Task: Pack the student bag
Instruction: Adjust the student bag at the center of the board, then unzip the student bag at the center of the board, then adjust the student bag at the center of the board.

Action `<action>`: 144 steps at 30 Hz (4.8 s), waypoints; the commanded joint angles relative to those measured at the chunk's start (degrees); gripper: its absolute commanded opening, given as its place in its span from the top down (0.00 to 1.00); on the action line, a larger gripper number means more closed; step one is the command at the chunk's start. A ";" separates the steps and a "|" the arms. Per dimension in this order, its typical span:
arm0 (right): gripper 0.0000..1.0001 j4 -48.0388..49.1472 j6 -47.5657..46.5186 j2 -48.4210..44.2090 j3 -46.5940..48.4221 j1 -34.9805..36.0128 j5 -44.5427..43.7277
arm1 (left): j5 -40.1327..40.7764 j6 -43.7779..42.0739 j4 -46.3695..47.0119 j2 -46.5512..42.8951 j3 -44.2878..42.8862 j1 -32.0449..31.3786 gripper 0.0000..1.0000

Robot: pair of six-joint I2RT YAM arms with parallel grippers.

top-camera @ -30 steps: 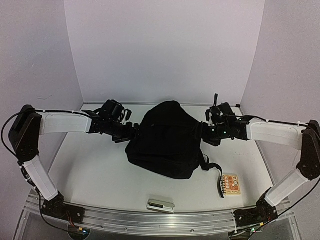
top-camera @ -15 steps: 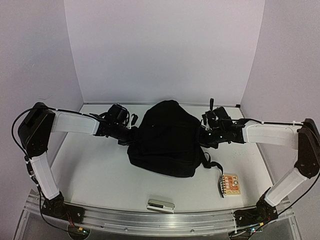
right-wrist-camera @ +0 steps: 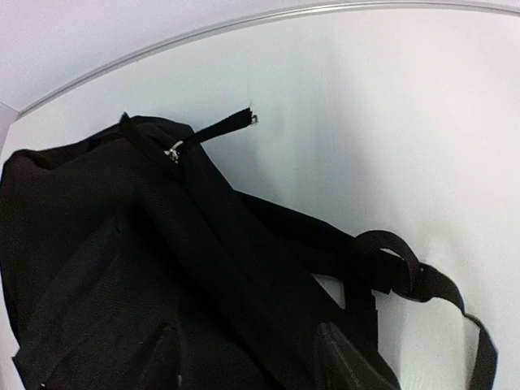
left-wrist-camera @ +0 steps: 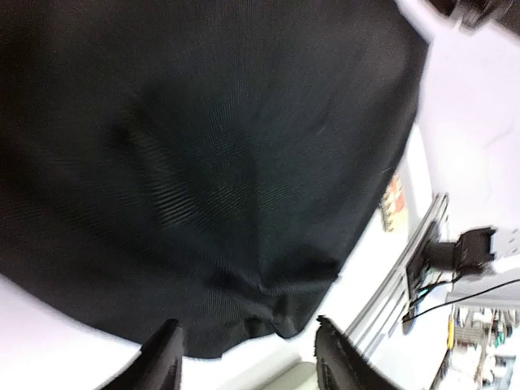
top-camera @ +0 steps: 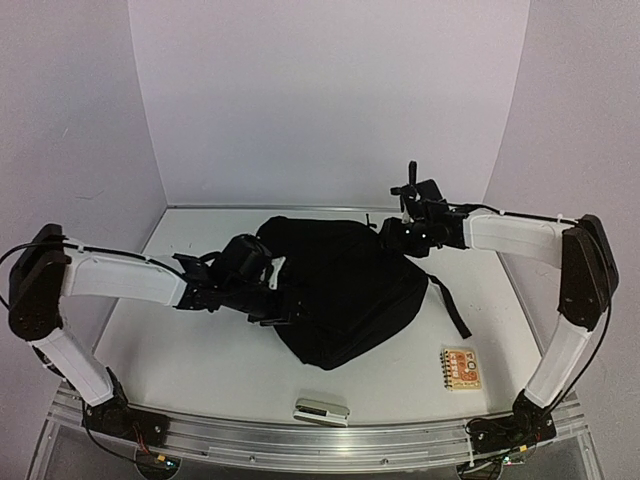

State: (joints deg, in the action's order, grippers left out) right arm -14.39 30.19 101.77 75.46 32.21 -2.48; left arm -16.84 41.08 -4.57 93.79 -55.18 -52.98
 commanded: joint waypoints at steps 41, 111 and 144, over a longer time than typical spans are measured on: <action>0.73 8.44 9.71 11.94 7.44 16.96 22.04 | 2.60 9.79 5.80 4.52 -0.73 15.99 0.49; 0.24 -10.73 15.68 -26.50 -18.39 4.56 0.18 | 0.41 5.57 4.36 -8.28 9.10 15.98 1.00; 0.47 6.81 2.17 -1.48 1.58 0.76 -1.63 | 7.86 1.84 -16.94 -8.94 -8.09 -2.74 0.53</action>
State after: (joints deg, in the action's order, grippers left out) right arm -4.83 35.90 104.51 75.01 32.93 -0.02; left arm -13.50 44.75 -14.52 91.59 -57.40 -55.98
